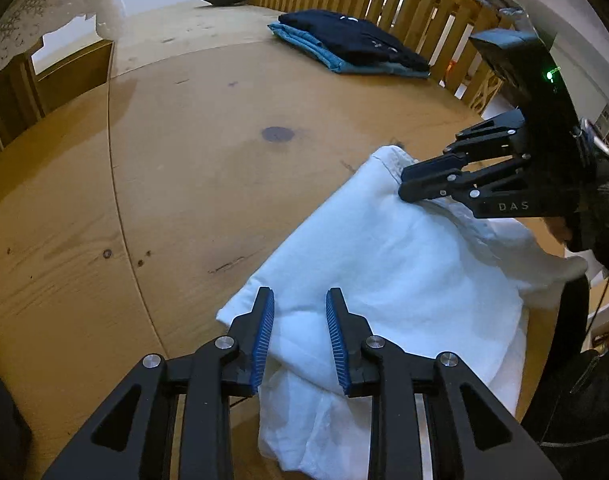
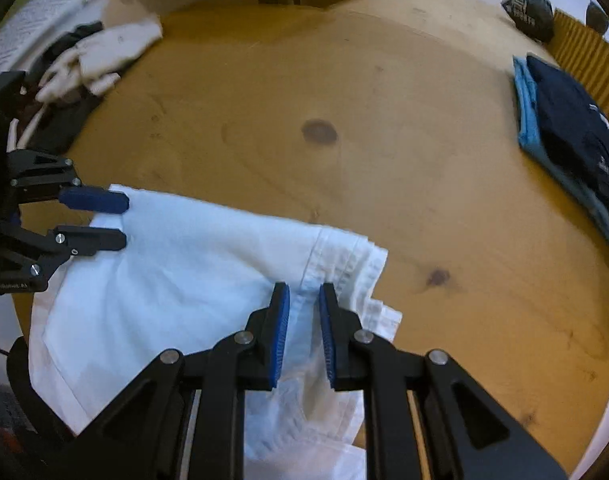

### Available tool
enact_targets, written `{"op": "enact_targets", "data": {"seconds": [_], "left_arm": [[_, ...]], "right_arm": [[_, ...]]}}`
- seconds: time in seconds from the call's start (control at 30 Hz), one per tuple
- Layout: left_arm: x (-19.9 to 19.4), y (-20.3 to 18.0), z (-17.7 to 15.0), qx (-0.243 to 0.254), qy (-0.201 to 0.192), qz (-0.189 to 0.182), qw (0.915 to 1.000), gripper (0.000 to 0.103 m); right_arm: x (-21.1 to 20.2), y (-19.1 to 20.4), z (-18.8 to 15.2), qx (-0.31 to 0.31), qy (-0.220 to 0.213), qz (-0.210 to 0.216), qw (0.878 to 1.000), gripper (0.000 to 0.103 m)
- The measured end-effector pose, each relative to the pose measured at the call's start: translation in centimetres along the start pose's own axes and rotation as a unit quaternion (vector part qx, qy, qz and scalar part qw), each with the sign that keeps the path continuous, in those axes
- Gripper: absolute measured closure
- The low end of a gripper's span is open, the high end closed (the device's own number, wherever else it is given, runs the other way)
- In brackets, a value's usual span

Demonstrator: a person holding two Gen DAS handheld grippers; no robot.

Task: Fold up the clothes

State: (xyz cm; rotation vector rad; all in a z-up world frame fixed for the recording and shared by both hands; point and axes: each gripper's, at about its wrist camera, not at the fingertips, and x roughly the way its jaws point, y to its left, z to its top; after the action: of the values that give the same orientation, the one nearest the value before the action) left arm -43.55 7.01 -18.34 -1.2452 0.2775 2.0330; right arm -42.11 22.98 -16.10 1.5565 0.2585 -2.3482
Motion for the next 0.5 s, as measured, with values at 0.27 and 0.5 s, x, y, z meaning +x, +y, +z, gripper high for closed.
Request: {"op": "enact_targets", "data": {"seconds": [0.27, 0.5], "left_arm": [[-4.9, -5.5, -2.0, 0.033, -0.028, 0.005, 0.9991, 0.074], [-1.5, -6.8, -5.1, 0.044, 0.050, 0.003, 0.9978, 0.073]], "right_arm": [[-5.5, 2.5, -5.6, -0.041, -0.023, 0.003, 0.999, 0.088], [-2.6, 3.6, -9.2, -0.043, 0.005, -0.033, 0.999, 0.087]]}}
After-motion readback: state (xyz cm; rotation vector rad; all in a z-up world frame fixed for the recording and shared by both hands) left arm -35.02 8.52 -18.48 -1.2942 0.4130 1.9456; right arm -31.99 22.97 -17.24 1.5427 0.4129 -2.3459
